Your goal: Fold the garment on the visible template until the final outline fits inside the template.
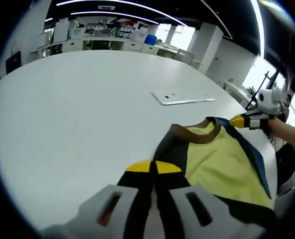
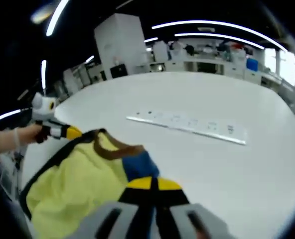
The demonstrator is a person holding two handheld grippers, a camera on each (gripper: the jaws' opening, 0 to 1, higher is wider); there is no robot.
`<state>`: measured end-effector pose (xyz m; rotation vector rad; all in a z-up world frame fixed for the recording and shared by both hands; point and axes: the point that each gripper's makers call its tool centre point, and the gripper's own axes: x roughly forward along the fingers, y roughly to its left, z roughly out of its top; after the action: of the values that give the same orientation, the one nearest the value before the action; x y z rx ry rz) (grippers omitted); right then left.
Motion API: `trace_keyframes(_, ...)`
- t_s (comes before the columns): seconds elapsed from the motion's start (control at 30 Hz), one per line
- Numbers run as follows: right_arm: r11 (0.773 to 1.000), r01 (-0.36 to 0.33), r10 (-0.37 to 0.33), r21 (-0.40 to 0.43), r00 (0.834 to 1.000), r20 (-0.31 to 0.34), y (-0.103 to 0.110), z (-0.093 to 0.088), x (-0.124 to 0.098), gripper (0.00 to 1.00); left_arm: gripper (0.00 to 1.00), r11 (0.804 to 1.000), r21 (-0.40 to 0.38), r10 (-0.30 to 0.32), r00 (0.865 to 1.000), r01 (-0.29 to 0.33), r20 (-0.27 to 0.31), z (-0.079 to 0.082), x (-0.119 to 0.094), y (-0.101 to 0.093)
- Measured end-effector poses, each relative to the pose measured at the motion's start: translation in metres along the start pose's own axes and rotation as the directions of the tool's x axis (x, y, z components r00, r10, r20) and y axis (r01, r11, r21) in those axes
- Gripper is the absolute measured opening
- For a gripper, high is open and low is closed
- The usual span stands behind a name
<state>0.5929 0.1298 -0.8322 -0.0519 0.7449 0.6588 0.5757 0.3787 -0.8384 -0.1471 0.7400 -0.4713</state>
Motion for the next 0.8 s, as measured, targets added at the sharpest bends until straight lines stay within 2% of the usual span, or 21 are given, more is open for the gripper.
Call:
trace_keyframes(0.2, 1.0, 0.002, -0.003, -0.007, 1.0, -0.014, -0.002, -0.002, 0.005, 0.0, 0.0, 1.0, -0.012, -0.001, 1.0, 0.001, 0.0, -0.001, 0.0, 0.001)
trace_keyframes(0.37, 0.999, 0.002, -0.003, -0.036, 1.0, -0.019, -0.001, -0.004, 0.006, 0.0, 0.01, 1.0, -0.004, -0.026, 1.0, 0.026, 0.004, -0.002, -0.003, -0.002)
trace_keyframes(0.47, 0.998, -0.009, 0.008, -0.066, 1.0, -0.024, 0.0, -0.003, 0.004, 0.12, 0.16, 0.999, 0.027, -0.037, 0.999, 0.037, 0.007, -0.001, -0.006, -0.004)
trace_keyframes(0.53, 0.996, -0.022, 0.02, -0.09, 1.0, -0.024, 0.003, -0.002, 0.001, 0.22, 0.26, 0.996, 0.077, -0.046, 0.999, 0.045, 0.01, 0.001, -0.007, -0.005)
trace_keyframes(0.63, 0.991, -0.035, 0.034, -0.129, 0.999, -0.013, 0.009, -0.001, -0.007, 0.32, 0.39, 0.994, 0.094, -0.062, 0.998, 0.06, 0.011, 0.002, -0.012, -0.01)
trace_keyframes(0.73, 0.99, -0.067, 0.066, -0.125, 0.998, -0.009, 0.018, -0.002, -0.015, 0.46, 0.51, 0.985, 0.143, -0.098, 0.995, 0.093, 0.026, 0.004, -0.016, -0.016)
trace_keyframes(0.8, 0.988, -0.082, 0.082, -0.129, 0.997, -0.005, 0.025, -0.004, -0.024, 0.55, 0.57, 0.983, 0.137, -0.131, 0.99, 0.123, 0.048, 0.009, -0.022, -0.025)
